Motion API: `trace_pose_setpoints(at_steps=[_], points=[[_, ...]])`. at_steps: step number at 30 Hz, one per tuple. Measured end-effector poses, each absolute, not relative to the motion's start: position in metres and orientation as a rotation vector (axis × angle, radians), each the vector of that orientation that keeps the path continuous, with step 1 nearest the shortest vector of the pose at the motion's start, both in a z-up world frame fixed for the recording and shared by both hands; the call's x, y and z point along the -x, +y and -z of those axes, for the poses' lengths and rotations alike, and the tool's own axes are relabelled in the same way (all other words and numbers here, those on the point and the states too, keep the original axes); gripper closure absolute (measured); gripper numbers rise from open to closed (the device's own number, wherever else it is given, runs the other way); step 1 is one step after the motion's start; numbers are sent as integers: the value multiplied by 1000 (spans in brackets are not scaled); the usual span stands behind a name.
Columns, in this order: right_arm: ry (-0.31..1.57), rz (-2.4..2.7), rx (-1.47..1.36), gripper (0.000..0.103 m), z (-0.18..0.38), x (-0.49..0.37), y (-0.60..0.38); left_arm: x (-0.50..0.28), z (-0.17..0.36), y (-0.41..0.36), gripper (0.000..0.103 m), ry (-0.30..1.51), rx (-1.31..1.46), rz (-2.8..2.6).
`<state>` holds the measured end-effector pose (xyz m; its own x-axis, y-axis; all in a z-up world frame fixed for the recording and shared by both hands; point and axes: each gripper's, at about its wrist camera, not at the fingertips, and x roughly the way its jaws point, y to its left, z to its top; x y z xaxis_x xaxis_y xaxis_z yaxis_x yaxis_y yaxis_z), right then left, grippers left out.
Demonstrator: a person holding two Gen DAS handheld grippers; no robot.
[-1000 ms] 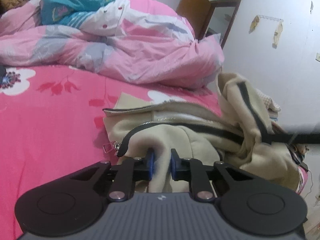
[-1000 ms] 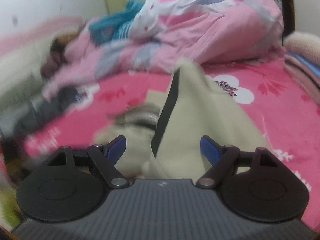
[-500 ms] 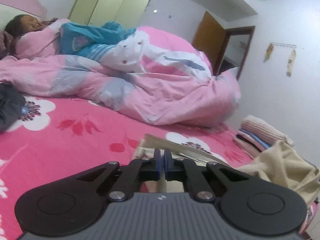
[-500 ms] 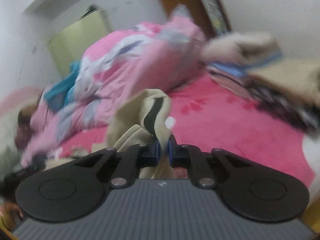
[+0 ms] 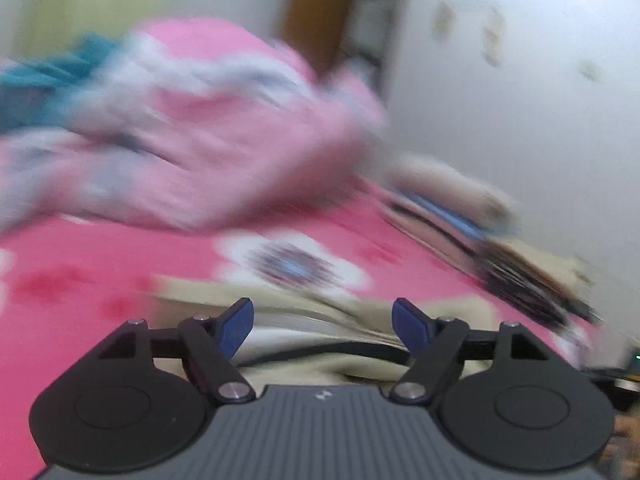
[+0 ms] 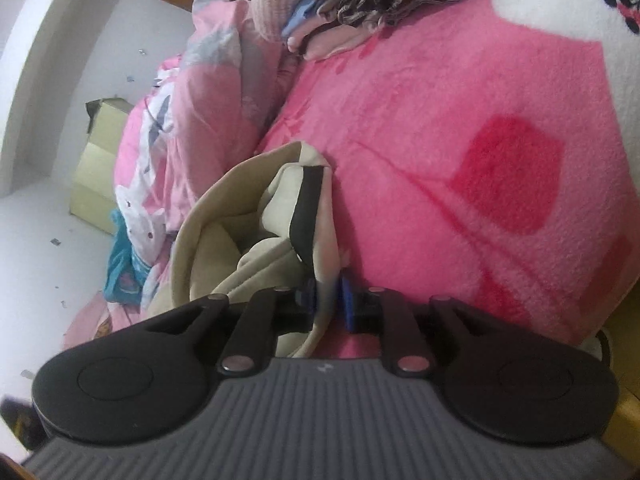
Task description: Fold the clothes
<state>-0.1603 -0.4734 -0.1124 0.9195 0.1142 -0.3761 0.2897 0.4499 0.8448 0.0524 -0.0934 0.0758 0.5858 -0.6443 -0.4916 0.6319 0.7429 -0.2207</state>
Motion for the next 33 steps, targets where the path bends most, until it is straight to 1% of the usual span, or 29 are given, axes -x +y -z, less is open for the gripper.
trace_pose_setpoints(at_steps=[4,5,7,9,10,11,14,19,24,30,33], points=[[385,77,-1108,90,117,166,-478,-64,-45,-171,26,760,-40,899],[378,69,-1101,90,115,166,-480,-65,-36,-189,28,795,-71,911],[369,62,-1080,90,115,167,-479,-68,-21,-215,35,823,-144,897],[362,55,-1051,90,115,167,-478,-67,-11,-227,56,813,-194,871],[356,50,-1043,90,116,167,-478,-63,-10,-229,63,799,-198,877],[351,45,-1034,90,117,167,-478,-61,-11,-228,76,778,-197,865],[338,36,-1020,90,119,166,-479,-49,-16,-229,84,732,-242,834],[327,30,-988,89,118,166,-476,-35,-35,-227,88,697,-234,785],[332,35,-929,88,114,166,-472,-32,-78,-199,91,654,-91,790],[305,2,-868,92,103,167,-470,-72,-114,-145,92,717,240,788],[293,-7,-835,92,98,167,-468,-104,-117,-124,92,735,407,761]])
